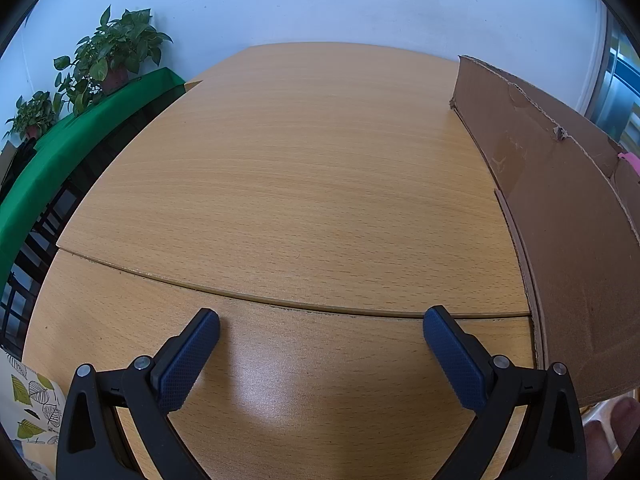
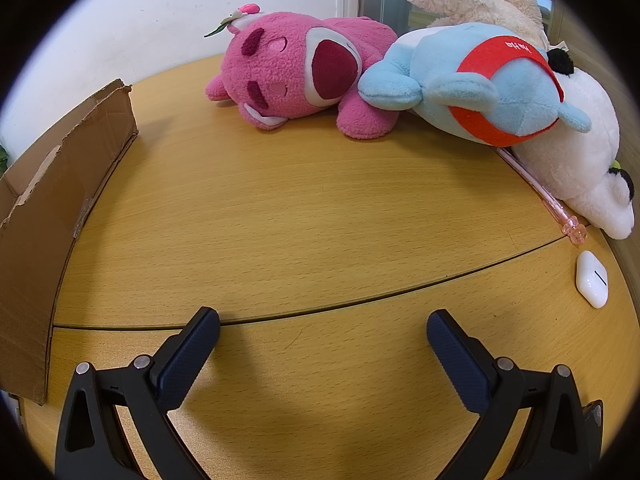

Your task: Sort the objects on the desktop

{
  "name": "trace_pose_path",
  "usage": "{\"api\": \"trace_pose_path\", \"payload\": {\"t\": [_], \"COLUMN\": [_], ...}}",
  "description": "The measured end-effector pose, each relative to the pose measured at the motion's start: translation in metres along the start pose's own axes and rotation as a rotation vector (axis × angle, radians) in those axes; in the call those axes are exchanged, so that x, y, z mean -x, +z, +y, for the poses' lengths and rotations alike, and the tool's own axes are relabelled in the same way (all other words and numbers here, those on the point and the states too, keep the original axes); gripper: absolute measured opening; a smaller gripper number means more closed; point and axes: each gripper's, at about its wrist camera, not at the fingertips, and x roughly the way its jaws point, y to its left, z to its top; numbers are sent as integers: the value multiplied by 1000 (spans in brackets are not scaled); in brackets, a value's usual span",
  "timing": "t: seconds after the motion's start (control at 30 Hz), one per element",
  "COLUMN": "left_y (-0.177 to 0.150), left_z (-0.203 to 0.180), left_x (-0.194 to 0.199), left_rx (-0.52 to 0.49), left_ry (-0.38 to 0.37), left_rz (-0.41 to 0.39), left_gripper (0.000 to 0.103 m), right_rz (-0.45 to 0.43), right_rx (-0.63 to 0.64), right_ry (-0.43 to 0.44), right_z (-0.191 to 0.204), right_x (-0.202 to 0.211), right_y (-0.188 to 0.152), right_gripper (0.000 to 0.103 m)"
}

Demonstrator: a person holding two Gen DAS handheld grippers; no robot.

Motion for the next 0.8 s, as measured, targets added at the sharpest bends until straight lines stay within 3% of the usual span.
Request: {"api": "trace_pose_path", "payload": {"t": [0.8], "left_y": [0], "left_z": [0], "left_x": [0], "left_rx": [2], "left_ry": [2], "left_rz": [0], "left_gripper": [103], "right_rz": [0], "right_rx": [0], "right_ry": [0], "right_z": [0], "right_x": [2], "right_y": [1], "right_gripper": [103]}}
